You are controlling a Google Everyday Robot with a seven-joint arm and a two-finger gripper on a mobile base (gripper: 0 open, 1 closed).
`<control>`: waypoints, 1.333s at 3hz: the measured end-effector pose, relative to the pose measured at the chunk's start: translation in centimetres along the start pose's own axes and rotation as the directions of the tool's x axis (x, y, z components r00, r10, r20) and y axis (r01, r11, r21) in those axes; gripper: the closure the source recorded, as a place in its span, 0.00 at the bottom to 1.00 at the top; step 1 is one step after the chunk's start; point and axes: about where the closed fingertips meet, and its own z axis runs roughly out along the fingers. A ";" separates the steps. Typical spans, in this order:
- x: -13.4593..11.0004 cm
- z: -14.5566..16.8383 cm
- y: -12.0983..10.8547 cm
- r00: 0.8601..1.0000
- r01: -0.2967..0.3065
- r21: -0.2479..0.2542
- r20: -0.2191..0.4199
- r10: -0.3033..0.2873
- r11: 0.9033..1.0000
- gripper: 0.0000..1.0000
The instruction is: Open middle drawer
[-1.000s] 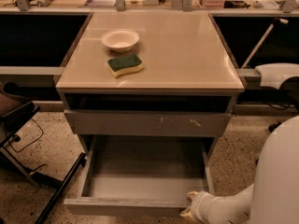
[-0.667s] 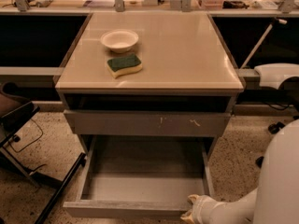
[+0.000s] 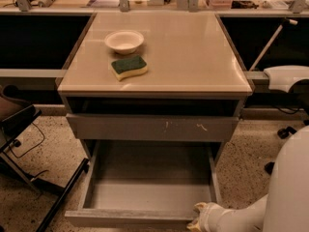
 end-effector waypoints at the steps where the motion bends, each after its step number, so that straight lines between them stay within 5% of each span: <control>1: 0.0 0.0 0.0 1.000 0.000 0.000 0.000 0.000 1.000 0.34; 2: 0.0 0.0 0.0 1.000 0.000 0.000 0.000 0.000 1.000 0.11; 3: 0.0 0.0 0.0 1.000 0.000 0.000 0.000 0.000 1.000 0.00; 4: 0.0 0.0 0.0 1.000 0.000 0.000 0.000 0.000 1.000 0.00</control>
Offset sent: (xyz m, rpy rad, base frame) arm 0.0000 0.0000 0.0000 0.0000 0.0000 0.0000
